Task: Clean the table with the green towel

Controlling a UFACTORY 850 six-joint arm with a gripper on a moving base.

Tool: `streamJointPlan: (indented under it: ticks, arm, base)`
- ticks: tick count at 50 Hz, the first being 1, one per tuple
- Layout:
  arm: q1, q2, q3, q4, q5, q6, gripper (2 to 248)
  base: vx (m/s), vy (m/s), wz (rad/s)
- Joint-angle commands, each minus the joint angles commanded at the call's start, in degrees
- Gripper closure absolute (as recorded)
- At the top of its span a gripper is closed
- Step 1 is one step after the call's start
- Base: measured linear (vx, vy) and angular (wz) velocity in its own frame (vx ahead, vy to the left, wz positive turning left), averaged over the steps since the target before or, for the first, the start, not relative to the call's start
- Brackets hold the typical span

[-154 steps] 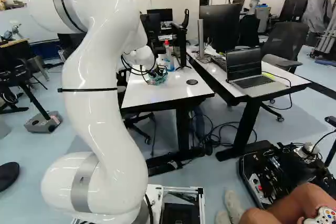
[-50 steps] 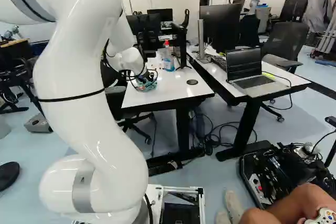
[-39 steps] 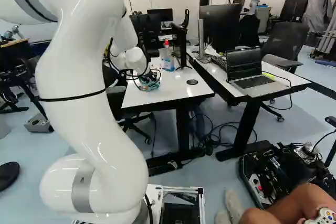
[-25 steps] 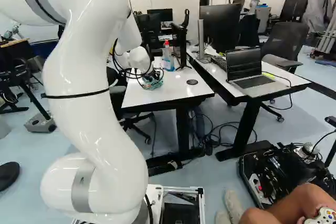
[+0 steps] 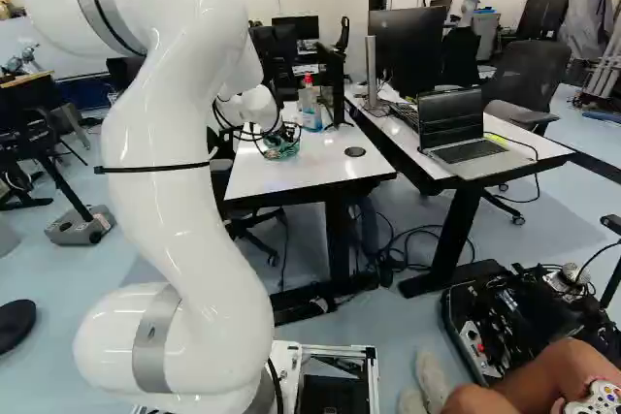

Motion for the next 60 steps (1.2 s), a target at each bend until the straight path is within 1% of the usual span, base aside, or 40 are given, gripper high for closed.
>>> streamJointPlan:
  ticks: [34,48,60]
  arm:
    - [5.32,-0.8,-1.06,0.0,0.0,0.0,195]
    - [7.1,1.09,1.41,0.0,0.0,0.0,195]
    - [7.49,3.87,4.98,0.0,0.0,0.0,195]
  base:
    - [0.0,0.0,0.0]
    - [0.0,0.0,0.0]
    - [0.0,0.0,0.0]
